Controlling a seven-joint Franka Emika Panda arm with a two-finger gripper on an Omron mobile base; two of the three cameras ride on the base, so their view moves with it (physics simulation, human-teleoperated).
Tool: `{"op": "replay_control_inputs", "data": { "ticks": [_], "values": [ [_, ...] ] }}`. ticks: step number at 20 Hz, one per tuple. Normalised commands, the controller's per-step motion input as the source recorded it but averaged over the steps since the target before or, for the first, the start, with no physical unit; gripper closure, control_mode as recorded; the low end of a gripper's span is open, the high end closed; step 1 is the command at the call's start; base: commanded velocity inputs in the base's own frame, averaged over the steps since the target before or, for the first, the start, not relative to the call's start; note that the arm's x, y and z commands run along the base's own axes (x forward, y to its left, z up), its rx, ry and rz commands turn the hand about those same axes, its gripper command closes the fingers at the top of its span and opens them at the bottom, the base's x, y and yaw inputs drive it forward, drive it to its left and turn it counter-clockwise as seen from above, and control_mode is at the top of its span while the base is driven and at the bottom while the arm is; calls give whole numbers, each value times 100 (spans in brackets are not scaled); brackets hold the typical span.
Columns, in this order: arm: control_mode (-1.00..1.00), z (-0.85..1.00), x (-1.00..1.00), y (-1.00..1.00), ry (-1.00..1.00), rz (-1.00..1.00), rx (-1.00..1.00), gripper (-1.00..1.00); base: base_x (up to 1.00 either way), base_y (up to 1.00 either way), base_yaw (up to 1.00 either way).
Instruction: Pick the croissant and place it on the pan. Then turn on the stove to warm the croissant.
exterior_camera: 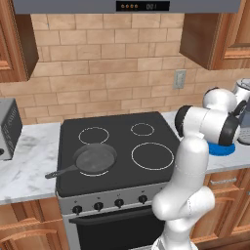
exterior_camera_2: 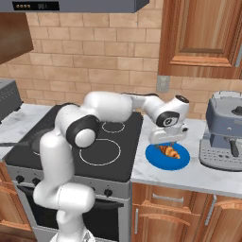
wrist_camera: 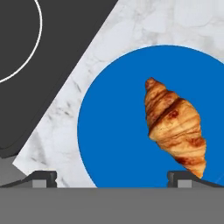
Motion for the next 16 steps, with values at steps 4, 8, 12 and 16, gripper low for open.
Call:
{"op": "replay_control_inputs", "data": {
  "ticks": [4, 8, 12, 16],
  "values": [
    [-100, -19, 19, 0, 0, 5, 0, -100, 0, 0, 0],
    [-100, -27, 0, 0, 0, 4, 0, -100, 0, 0, 0],
    [-100, -31, 0, 0, 0, 3, 0, -100, 0, 0, 0],
    [-100, -28, 10, 0, 0, 2, 0, -100, 0, 0, 0]
  ]
}}
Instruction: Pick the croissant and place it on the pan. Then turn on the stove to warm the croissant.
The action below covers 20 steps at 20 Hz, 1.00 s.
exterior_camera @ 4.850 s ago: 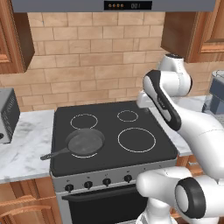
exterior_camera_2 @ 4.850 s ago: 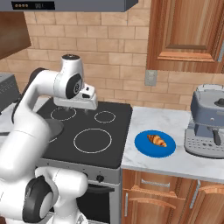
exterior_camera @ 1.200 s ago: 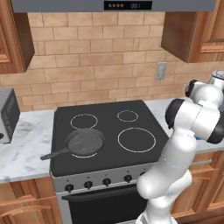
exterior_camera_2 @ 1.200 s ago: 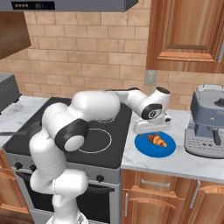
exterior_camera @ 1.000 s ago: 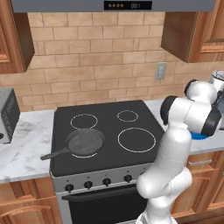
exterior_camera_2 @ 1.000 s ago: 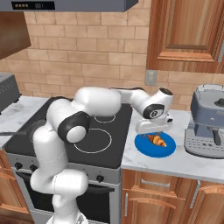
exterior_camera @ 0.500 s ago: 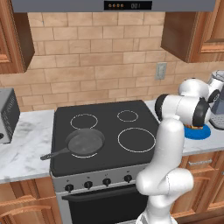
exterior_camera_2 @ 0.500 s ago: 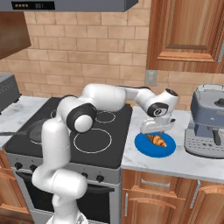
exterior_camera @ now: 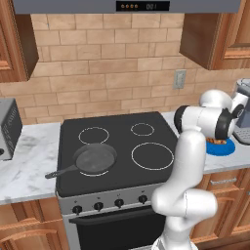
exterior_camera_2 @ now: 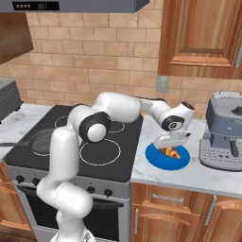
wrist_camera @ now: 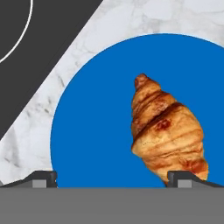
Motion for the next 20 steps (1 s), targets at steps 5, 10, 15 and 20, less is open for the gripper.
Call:
{"op": "replay_control_inputs", "data": {
  "ticks": [5, 10, 15, 20],
  "values": [
    [-100, -20, 20, 0, 0, 3, 0, -100, 0, 0, 0],
    [-100, -25, 11, 0, 0, 3, 0, -100, 0, 0, 0],
    [-100, -21, 6, 0, -1, 1, 0, -100, 0, 0, 0],
    [-100, -2, 2, 0, -3, 0, 0, -100, 0, 0, 0]
  ]
}}
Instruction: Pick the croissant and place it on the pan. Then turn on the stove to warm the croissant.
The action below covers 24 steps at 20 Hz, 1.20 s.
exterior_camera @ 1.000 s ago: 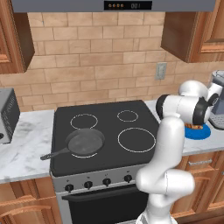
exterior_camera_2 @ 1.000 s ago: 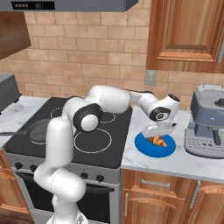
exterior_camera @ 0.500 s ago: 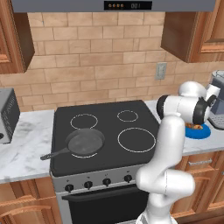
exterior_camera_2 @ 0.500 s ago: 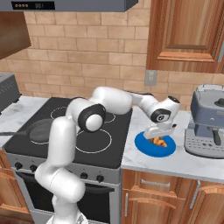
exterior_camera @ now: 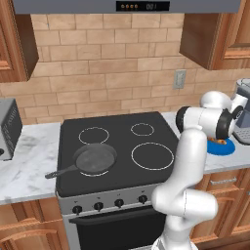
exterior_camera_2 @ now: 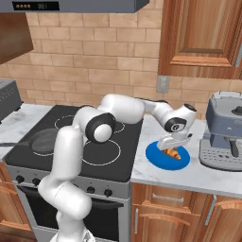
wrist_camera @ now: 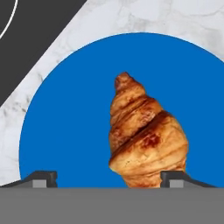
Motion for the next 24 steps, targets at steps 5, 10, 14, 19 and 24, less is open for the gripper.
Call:
{"op": "replay_control_inputs", "data": {
  "ticks": [5, 10, 14, 19, 24],
  "values": [
    [-100, 0, 1, 0, -6, 0, 0, -100, 0, 0, 0],
    [-100, 0, 0, 0, -5, 0, 0, -100, 0, 0, 0],
    [-100, -5, 7, 0, -3, 0, 0, -100, 0, 0, 0],
    [-100, -24, 9, 0, -1, 0, 0, -100, 0, 0, 0],
    [-100, -33, 8, 0, 0, 0, 0, -100, 0, 0, 0]
  ]
}}
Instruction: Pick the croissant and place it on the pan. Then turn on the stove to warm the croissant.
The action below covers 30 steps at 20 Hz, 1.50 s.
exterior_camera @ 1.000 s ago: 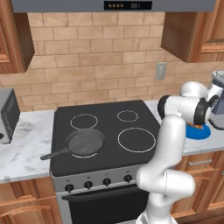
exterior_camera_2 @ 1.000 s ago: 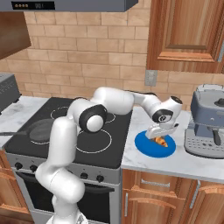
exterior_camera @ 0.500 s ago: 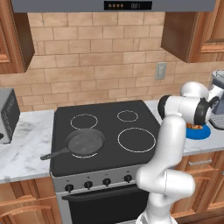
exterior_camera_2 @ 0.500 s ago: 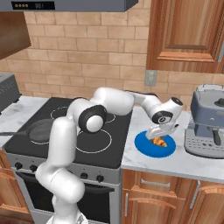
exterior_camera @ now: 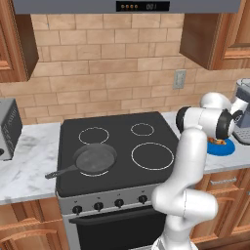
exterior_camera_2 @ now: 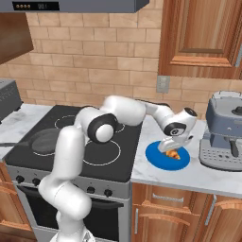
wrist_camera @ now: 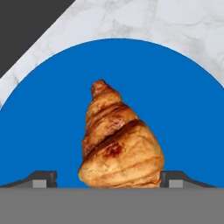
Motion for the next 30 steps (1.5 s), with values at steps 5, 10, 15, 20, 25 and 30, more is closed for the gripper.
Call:
{"op": "replay_control_inputs", "data": {
  "ticks": [5, 10, 15, 20, 25, 30],
  "values": [
    [-100, -46, 0, 0, 0, 0, 0, 100, 0, 0, 0],
    [-100, -50, -22, 16, -1, 0, -1, 100, 0, 0, 0],
    [-100, -10, -2, 7, -1, 0, 0, 100, 0, 0, 0],
    [-100, 31, -17, 16, 0, 0, 0, 100, 0, 0, 0],
    [-100, 80, -37, 21, -3, 2, -5, 100, 0, 0, 0],
    [-100, 86, -46, 29, -6, 3, -5, 100, 0, 0, 0]
  ]
}}
